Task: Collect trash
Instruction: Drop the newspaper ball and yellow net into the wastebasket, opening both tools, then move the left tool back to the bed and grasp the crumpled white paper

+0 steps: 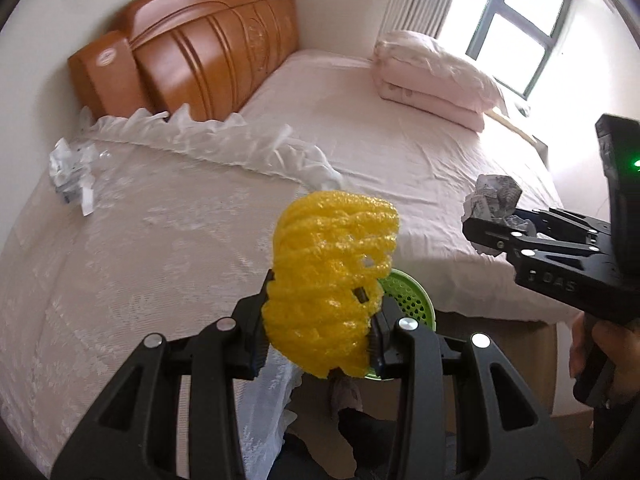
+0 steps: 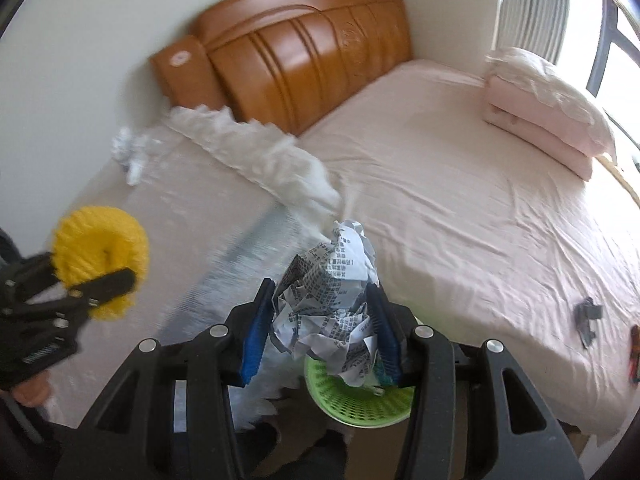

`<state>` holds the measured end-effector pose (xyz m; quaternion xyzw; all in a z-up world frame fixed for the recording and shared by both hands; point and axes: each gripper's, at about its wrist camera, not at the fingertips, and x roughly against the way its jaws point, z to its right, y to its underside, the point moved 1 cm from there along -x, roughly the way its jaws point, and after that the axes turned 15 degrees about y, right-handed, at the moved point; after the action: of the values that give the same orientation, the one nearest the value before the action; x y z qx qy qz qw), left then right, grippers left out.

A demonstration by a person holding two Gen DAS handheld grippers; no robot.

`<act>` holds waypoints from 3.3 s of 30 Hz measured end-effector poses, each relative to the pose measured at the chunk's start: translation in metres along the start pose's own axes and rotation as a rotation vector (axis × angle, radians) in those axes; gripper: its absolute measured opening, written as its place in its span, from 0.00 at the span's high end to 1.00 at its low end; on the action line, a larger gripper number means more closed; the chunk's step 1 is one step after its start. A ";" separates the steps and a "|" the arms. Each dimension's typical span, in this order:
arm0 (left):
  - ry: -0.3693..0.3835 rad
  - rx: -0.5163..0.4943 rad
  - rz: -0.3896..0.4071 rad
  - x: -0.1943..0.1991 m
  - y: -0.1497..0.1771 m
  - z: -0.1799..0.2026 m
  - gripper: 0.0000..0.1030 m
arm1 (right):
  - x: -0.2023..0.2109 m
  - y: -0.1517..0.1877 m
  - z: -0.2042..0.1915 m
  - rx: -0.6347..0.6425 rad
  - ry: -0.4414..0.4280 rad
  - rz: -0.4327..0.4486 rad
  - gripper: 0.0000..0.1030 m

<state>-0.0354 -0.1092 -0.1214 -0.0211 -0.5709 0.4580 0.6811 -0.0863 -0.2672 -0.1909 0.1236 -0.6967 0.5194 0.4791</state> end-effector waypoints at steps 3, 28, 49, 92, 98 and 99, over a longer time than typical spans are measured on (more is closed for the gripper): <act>-0.003 -0.005 -0.015 -0.003 0.002 0.005 0.64 | -0.023 0.017 0.014 -0.003 0.008 -0.041 0.53; 0.035 -0.187 -0.249 -0.120 0.011 0.071 0.64 | -0.117 0.107 0.106 -0.154 0.208 -0.269 0.02; 0.043 -0.243 -0.395 -0.220 0.035 0.122 0.10 | -0.091 0.122 0.174 -0.222 0.239 -0.277 0.02; -0.419 0.327 0.254 0.084 -0.007 -0.179 0.08 | -0.013 -0.071 -0.149 0.267 -0.228 0.077 0.02; -0.483 0.248 0.152 0.035 -0.045 -0.253 0.08 | -0.015 -0.080 -0.151 0.253 -0.200 0.058 0.02; -0.508 0.226 0.129 0.026 -0.053 -0.268 0.08 | -0.016 -0.081 -0.151 0.242 -0.195 0.050 0.02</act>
<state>0.2086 0.0093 -0.1653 0.1342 -0.6658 0.5518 0.4839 0.0574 -0.1805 -0.1541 0.2128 -0.6751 0.5970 0.3775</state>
